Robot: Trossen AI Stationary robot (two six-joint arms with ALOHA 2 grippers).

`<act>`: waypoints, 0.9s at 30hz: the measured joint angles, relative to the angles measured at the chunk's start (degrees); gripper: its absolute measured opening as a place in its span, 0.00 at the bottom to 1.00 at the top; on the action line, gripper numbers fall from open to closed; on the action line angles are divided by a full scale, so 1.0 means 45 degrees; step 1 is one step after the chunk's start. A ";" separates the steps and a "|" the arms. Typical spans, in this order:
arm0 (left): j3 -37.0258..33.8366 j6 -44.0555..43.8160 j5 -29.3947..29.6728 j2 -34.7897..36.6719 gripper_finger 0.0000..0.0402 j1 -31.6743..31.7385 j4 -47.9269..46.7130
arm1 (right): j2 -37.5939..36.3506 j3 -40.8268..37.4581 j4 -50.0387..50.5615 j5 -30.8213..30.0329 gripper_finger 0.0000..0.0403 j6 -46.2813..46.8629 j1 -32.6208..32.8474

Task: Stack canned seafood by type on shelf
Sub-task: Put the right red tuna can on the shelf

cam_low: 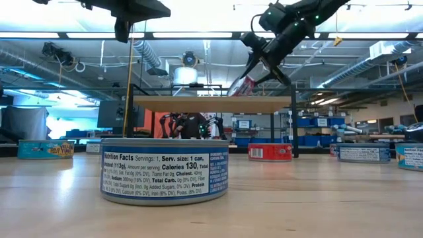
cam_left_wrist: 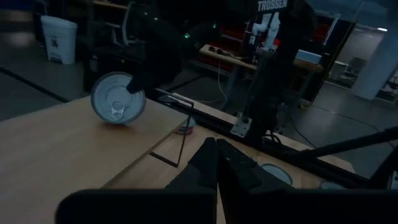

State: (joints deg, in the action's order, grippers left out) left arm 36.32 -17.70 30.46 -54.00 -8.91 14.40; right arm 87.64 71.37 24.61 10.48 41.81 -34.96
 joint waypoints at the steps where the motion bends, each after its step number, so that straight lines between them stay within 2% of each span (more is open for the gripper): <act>1: 0.0000 -0.0085 0.0026 0.0000 0.01 0.0000 -0.0006 | -0.0023 0.0000 0.0088 -0.0045 0.41 -0.0029 -0.0009; 11: 0.0000 -0.0217 0.0042 0.0000 0.01 0.0073 -0.0006 | -0.0001 -0.0049 0.1008 -0.0756 0.52 -0.0349 -0.0150; 22: 0.0000 -0.0424 0.0071 0.0000 0.01 0.0073 -0.0002 | -0.0136 -0.0049 0.1386 -0.0759 0.66 -0.0799 -0.0353; 27: 0.0000 -0.0465 0.0072 0.0000 0.01 0.0077 -0.0002 | -0.0530 -0.0034 0.1399 -0.0769 0.69 -0.1112 -0.0500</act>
State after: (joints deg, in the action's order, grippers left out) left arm 36.32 -19.79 30.79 -54.00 -8.56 14.39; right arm 85.26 71.22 30.90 7.02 36.80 -37.21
